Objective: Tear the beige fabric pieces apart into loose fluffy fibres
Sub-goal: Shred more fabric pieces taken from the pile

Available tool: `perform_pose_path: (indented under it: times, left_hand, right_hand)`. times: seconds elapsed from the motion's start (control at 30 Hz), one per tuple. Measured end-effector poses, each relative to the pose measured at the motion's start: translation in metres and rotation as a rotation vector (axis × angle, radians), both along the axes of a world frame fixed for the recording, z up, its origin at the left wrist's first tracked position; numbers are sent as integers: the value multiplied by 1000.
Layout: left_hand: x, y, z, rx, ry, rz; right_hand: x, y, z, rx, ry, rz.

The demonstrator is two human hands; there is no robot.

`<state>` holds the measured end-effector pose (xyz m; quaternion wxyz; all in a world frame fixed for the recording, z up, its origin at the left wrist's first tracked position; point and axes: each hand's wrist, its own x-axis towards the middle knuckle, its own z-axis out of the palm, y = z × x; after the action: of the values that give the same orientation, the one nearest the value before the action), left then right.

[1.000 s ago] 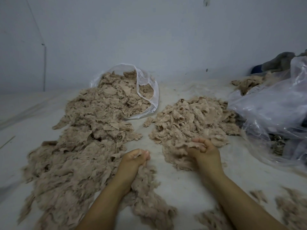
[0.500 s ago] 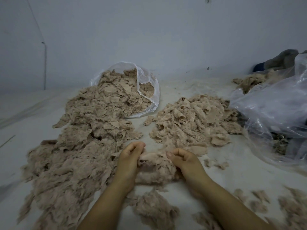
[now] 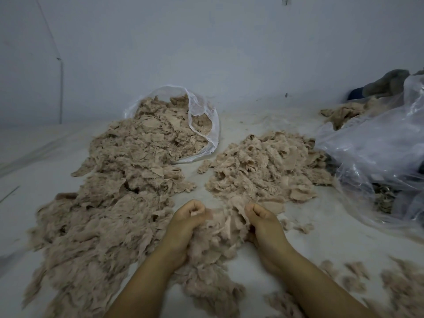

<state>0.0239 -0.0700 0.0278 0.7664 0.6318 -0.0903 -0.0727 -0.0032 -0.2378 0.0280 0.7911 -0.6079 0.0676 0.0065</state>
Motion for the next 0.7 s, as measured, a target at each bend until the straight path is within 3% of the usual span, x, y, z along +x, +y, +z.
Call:
perform_pose_path:
  times: [0.2, 0.27, 0.37, 0.5, 0.7]
  left_hand:
    - [-3, -5, -3, 114, 10, -60]
    - [-6, -10, -5, 172, -35, -22]
    - [-7, -13, -2, 213, -75, 55]
    - [-5, -8, 2, 273, -116, 63]
    - [-5, -5, 3, 328, -90, 174]
  right_hand:
    - [-2, 2, -3, 138, -17, 181]
    - [-5, 3, -4, 84, -45, 274]
    - [-2, 3, -10, -188, -109, 162]
    - [0, 4, -7, -116, -138, 4]
    - [0, 3, -6, 11, -67, 15]
